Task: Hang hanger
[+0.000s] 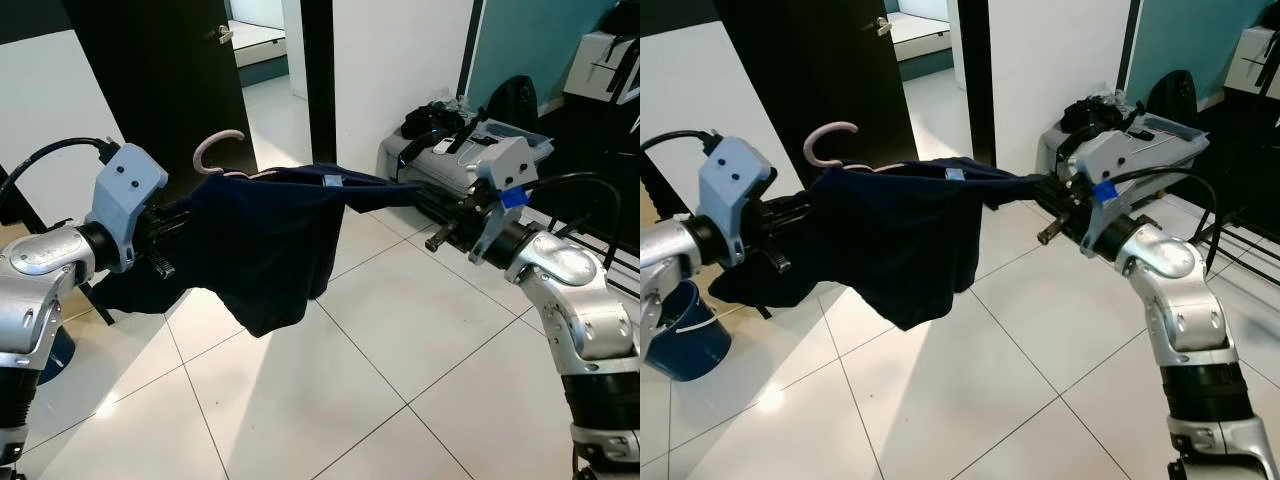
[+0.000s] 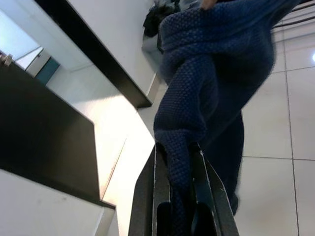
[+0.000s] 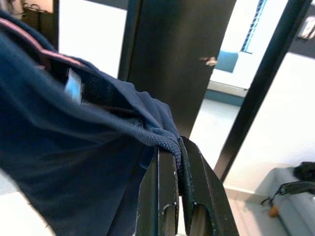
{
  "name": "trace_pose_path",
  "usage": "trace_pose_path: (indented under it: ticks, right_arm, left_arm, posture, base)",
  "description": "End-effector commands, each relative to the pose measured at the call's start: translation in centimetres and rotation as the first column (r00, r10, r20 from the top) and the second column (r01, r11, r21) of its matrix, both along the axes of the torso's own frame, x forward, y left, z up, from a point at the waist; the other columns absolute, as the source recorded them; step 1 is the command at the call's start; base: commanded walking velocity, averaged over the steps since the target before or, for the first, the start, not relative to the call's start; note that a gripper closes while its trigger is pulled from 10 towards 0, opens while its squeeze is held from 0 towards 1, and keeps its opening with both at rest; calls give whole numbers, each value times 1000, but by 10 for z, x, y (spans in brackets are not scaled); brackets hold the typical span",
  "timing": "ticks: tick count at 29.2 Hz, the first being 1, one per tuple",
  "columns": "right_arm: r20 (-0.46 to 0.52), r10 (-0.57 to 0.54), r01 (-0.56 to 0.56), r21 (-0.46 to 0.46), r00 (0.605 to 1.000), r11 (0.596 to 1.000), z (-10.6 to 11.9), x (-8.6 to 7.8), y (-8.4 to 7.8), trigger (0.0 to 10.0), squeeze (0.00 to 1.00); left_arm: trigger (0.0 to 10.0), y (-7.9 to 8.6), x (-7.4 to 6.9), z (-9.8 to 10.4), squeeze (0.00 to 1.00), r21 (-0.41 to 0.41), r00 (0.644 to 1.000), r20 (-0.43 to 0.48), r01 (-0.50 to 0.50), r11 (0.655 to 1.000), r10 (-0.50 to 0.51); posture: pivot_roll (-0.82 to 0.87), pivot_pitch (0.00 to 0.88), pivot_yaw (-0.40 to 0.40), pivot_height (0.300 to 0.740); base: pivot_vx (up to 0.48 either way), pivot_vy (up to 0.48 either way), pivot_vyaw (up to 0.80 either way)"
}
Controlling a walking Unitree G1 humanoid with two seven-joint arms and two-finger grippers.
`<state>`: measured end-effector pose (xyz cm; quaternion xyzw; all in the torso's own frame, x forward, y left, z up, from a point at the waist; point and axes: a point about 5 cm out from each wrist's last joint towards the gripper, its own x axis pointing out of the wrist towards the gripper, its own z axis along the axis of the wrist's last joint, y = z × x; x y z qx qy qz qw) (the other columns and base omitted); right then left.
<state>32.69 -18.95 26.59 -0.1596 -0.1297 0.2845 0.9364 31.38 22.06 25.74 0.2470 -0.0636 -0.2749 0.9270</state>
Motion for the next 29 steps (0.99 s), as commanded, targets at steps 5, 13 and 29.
trace_pose_path:
  ticks: [5, 13, 29]
  right_arm:
    - [35, 52, -54, 34, 998, 998, 5, 1, 20, 0, 0]
    - [39, 149, -152, 69, 988, 986, 3, -2, 47, 0, 0]
    - [23, 339, -339, 119, 940, 933, -2, -19, 79, 0, 0]
  left_arm:
    - [10000, -32, -5, -13, 0, -58, 996, -5, 90, 994, -91]
    - [10000, -55, -1, -21, 0, -152, 997, -5, 78, 985, -80]
    - [10000, -67, 1, -26, 0, -229, 999, -1, 41, 973, -42]
  posture:
    - [-49, 0, 75, 740]
    - [-46, 0, 71, 740]
    - [-48, 0, 76, 740]
  base:
    - [0, 0, 0]
    - [0, 0, 0]
    - [0, 0, 0]
